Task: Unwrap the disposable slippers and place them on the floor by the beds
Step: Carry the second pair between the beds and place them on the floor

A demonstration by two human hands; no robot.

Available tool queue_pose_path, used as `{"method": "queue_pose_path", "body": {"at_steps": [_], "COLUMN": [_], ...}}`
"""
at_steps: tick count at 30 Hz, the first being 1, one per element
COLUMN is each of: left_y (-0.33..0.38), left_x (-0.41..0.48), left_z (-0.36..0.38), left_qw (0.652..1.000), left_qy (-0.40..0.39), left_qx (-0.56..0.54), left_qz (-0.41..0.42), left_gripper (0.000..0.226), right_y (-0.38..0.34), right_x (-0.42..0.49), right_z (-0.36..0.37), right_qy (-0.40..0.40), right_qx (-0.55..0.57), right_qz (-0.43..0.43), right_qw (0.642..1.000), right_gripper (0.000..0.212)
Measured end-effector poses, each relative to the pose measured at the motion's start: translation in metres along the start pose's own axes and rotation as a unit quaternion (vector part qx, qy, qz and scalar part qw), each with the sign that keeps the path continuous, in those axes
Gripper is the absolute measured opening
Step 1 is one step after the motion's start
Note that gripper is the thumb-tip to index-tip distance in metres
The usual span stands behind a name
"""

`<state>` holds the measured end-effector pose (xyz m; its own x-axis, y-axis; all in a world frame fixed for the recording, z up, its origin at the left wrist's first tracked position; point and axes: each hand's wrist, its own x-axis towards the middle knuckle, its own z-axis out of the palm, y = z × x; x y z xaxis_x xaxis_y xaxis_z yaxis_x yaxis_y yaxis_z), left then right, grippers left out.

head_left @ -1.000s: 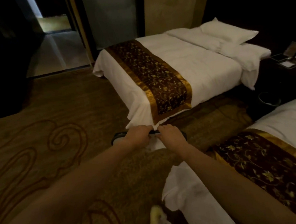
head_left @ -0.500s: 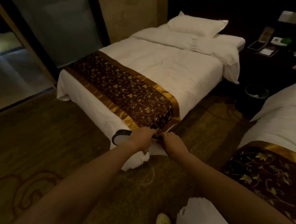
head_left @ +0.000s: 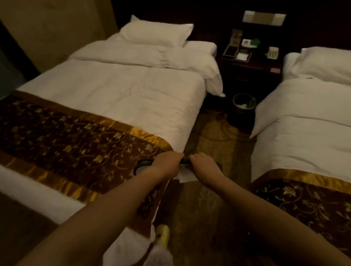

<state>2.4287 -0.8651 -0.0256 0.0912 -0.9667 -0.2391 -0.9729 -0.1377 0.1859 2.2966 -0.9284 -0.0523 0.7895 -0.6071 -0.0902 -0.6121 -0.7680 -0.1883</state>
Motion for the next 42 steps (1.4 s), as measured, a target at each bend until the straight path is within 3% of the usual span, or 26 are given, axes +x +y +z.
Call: {"method": "queue_pose_path", "body": {"at_steps": [10,13,16,18,20,22,25,27,32,38,42], "left_y": [-0.054,-0.058,-0.062,-0.062,-0.063,-0.063,-0.062,-0.061,-0.065,-0.075,-0.082], "left_x": [0.127,0.158,0.188,0.207,0.228,0.25,0.283,0.302,0.342,0.4,0.435], "left_z": [0.015,0.044,0.086,0.122,0.161,0.202,0.259,0.299,0.4,0.504,0.569], "left_qw": [0.991,0.993,0.977,0.944,0.889,0.79,0.609,0.536,0.498,0.395,0.397], "left_qy": [-0.08,-0.059,-0.019,-0.01,-0.03,-0.067,-0.077,-0.078,-0.124,-0.142,-0.121], "left_qx": [-0.011,-0.067,-0.21,-0.319,-0.427,-0.562,-0.722,-0.774,-0.799,-0.863,-0.866], "left_qz": [0.105,0.077,-0.006,-0.08,-0.16,-0.236,-0.318,-0.326,-0.313,-0.281,-0.278], "left_gripper": [0.022,0.02,0.02,0.025,0.035,0.038,0.038,0.037,0.042,0.045,0.046], "right_y": [0.044,0.062,0.079,0.088,0.098,0.108,0.124,0.137,0.192,0.277,0.336], "right_x": [0.094,0.113,0.132,0.144,0.152,0.153,0.147,0.146,0.166,0.191,0.208], "right_z": [0.021,0.037,0.064,0.089,0.123,0.168,0.24,0.286,0.383,0.486,0.543], "right_qy": [-0.046,-0.032,0.056,0.097,0.102,0.086,0.005,-0.021,-0.034,-0.065,-0.116], "right_qx": [-0.051,-0.081,-0.071,-0.046,-0.019,0.04,0.146,0.193,0.252,0.283,0.301], "right_qz": [0.07,0.083,0.12,0.163,0.204,0.251,0.314,0.332,0.379,0.371,0.337], "right_qw": [0.995,0.993,0.989,0.981,0.973,0.963,0.938,0.923,0.89,0.882,0.884], "right_gripper": [0.02,0.021,0.032,0.052,0.07,0.082,0.099,0.103,0.103,0.103,0.104]}}
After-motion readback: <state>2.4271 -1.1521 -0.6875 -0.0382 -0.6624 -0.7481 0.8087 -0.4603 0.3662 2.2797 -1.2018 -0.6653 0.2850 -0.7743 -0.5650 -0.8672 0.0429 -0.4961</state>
